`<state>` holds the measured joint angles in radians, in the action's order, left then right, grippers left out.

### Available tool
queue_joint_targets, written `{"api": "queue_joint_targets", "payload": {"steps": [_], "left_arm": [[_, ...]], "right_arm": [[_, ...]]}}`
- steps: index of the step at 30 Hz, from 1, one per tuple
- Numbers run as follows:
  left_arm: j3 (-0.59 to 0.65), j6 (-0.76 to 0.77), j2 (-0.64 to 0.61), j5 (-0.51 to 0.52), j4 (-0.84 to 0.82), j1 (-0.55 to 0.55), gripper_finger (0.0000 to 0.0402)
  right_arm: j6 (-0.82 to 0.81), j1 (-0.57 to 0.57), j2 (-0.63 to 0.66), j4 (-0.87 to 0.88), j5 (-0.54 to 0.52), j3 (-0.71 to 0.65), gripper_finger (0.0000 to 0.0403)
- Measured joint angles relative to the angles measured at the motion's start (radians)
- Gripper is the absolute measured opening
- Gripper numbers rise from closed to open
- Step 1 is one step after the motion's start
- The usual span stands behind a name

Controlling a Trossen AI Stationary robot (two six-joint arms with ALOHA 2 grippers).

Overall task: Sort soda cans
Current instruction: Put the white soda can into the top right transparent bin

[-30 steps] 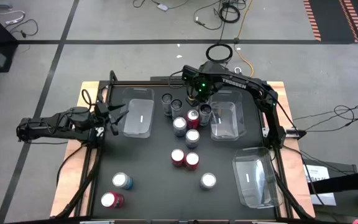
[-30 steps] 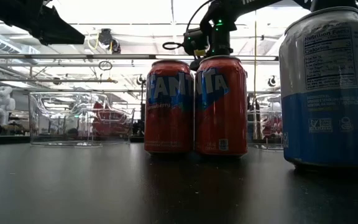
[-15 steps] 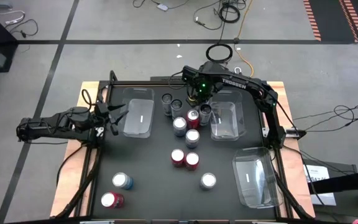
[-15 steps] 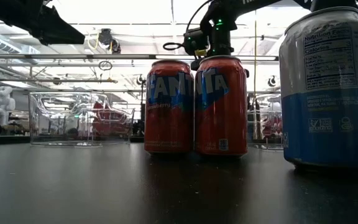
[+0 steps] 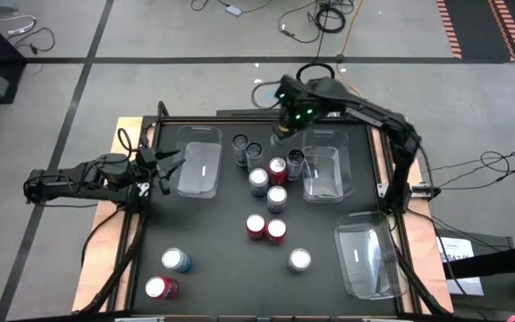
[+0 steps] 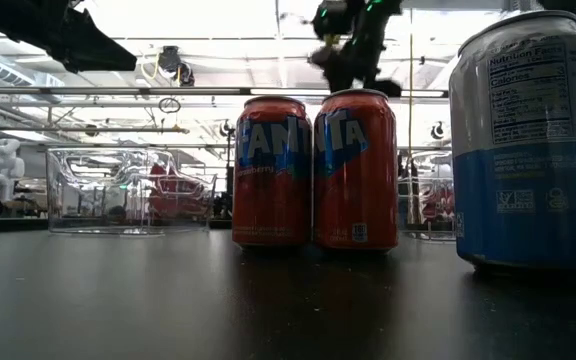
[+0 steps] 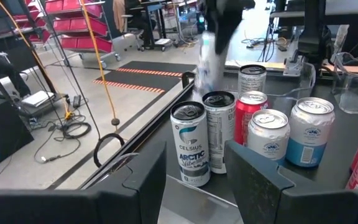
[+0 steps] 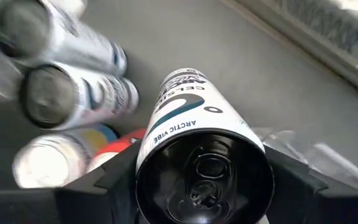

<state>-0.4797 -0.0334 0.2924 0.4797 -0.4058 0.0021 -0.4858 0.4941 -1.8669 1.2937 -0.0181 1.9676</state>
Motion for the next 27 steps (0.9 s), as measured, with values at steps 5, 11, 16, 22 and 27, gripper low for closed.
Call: {"api": "queue_joint_targets", "payload": {"steps": [5,11,16,22,27], "left_arm": [[0.000,0.000,0.000,0.000,0.000,0.000,0.0171],[0.000,0.000,0.000,0.001,0.000,0.000,0.0171],[0.000,0.000,0.000,0.002,0.000,0.000,0.0171],[0.000,0.001,0.000,0.007,0.001,0.000,0.0171],[0.000,0.000,0.000,0.007,0.001,0.000,0.0171]], "right_arm": [[-0.026,0.024,0.118,0.035,-0.076,0.003,0.0243],[-0.082,0.048,0.242,0.196,-0.116,0.004,0.0243],[-0.116,0.048,0.319,0.268,-0.113,-0.034,0.0244],[-0.171,0.048,0.448,0.274,-0.062,-0.235,0.0244],[-0.210,0.091,0.549,0.240,-0.092,-0.459,0.0244]]}}
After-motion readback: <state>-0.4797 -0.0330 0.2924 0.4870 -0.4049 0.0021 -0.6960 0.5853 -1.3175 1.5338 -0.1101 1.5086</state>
